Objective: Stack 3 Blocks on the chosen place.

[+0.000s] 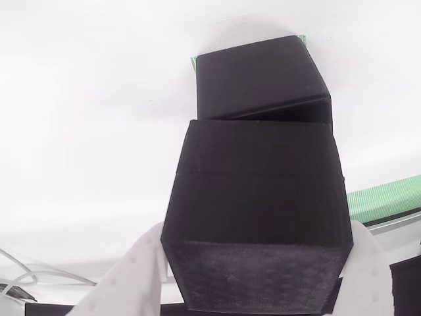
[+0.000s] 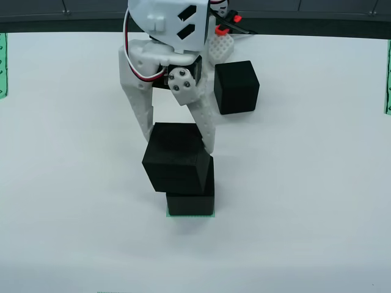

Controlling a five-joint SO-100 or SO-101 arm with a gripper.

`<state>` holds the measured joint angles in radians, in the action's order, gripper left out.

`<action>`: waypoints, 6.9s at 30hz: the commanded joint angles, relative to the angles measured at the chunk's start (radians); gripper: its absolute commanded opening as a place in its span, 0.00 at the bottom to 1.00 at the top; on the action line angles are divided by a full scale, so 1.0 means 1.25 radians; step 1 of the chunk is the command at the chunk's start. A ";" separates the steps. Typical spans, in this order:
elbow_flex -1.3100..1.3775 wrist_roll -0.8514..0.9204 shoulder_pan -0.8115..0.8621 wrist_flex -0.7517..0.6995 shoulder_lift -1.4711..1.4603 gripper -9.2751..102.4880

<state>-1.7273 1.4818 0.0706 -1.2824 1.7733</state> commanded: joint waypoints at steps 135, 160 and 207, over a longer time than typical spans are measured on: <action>-0.679 -0.009 -0.265 0.096 0.438 0.27; -0.533 -0.009 -0.140 0.126 0.590 0.27; -0.415 -0.069 -0.082 0.056 0.804 0.27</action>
<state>-2.3010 1.4036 -0.0476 -1.2088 2.7458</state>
